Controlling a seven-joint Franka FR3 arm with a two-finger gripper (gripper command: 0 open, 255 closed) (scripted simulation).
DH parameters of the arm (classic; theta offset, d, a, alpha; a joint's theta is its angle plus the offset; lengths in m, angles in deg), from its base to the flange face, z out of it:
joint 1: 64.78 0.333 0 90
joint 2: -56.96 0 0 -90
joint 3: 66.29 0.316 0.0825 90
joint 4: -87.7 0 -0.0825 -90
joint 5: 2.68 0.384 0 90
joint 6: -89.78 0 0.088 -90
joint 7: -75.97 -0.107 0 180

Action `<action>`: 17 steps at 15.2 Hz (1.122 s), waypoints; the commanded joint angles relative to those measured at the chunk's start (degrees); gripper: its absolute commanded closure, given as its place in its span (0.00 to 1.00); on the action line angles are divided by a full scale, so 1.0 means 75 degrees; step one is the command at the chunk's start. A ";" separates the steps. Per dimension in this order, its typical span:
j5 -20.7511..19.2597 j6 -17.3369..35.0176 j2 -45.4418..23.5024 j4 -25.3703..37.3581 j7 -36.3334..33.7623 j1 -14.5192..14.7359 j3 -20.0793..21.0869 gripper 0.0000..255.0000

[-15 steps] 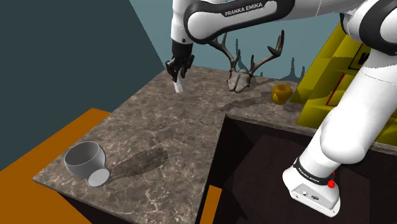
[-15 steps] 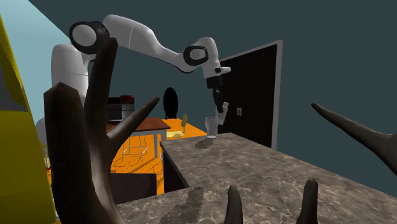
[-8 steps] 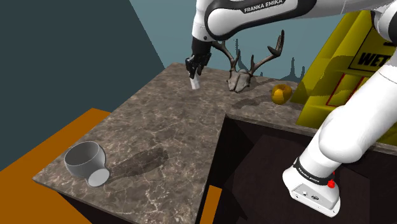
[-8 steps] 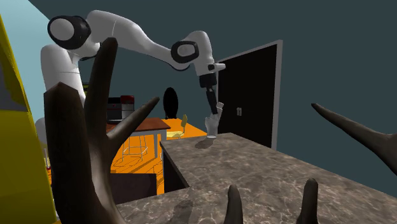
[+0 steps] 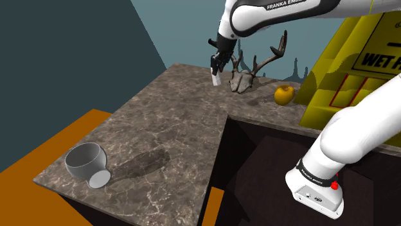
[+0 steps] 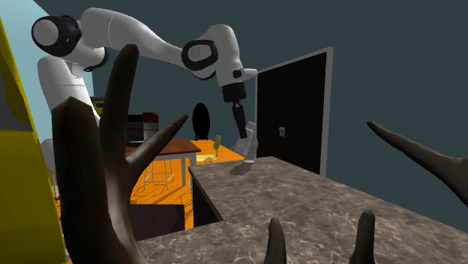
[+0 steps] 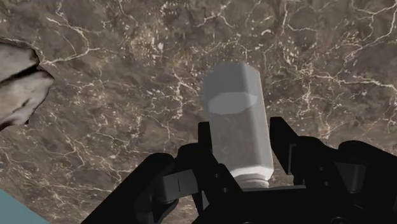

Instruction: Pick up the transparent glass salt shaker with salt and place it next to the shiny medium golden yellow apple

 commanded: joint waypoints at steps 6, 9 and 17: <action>0.0023 -0.0027 0.0787 -0.0764 0.1369 -0.0422 -0.0936 1.00; -0.0029 -0.0070 0.0998 -0.0938 0.1938 -0.0615 -0.1352 1.00; -0.0222 -0.0212 0.1201 -0.1015 0.3477 -0.1134 -0.2510 1.00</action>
